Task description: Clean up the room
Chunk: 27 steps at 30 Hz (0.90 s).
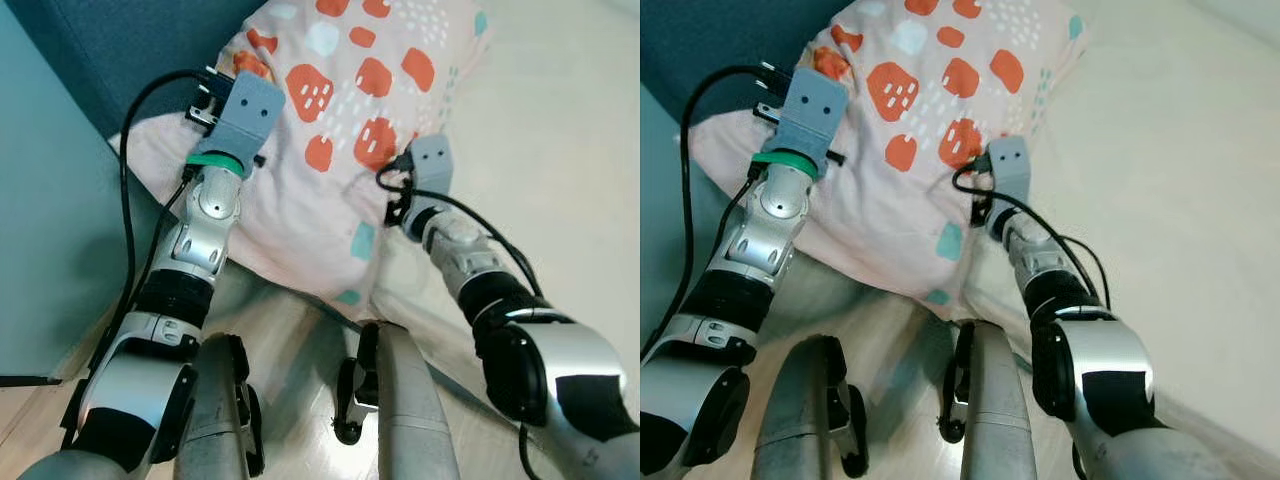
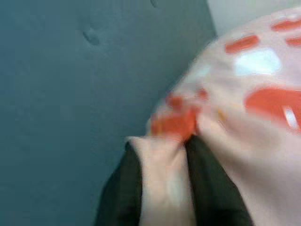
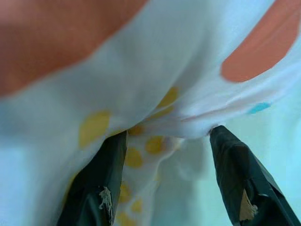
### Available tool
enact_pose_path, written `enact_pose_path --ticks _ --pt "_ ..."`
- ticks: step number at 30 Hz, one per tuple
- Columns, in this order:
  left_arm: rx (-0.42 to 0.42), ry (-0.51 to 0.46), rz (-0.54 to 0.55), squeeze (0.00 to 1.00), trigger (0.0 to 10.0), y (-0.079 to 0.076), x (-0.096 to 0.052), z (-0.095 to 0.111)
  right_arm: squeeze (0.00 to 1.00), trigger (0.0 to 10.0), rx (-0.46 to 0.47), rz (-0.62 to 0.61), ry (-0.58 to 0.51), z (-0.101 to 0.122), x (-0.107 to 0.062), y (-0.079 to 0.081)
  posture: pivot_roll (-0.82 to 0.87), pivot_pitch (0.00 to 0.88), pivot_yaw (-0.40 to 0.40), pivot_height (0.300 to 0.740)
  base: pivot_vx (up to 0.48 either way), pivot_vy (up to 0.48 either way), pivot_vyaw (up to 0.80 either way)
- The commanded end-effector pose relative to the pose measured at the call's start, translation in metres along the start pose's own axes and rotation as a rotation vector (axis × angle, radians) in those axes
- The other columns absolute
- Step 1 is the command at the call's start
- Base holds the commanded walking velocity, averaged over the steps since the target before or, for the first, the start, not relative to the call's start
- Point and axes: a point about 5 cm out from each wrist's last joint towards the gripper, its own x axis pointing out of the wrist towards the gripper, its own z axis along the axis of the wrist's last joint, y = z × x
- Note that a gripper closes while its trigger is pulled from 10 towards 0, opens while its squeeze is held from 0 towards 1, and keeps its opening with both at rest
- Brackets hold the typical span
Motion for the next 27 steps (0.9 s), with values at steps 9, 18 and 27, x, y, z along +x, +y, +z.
enact_pose_path --ticks 9,18,27 --pt "-0.135 -0.097 0.012 0.0 10.0 -0.003 -0.007 0.027 0.0 10.0 0.027 0.025 -0.073 -0.022 -0.016 -0.01 0.0 0.226 -0.006 0.605 0.0 0.0 0.0" --pt "-0.465 -0.104 -0.163 0.0 10.0 -0.023 -0.038 0.054 0.0 10.0 -0.08 -0.134 -0.347 -0.009 -0.054 -0.039 -0.04 0.159 0.021 0.605 0.0 0.0 0.0" --pt "-0.645 0.044 -0.422 0.0 10.0 -0.041 -0.075 0.045 0.0 10.0 -0.156 -0.253 -0.526 -0.001 -0.093 -0.033 -0.07 0.097 0.057 0.605 0.0 0.0 0.0"
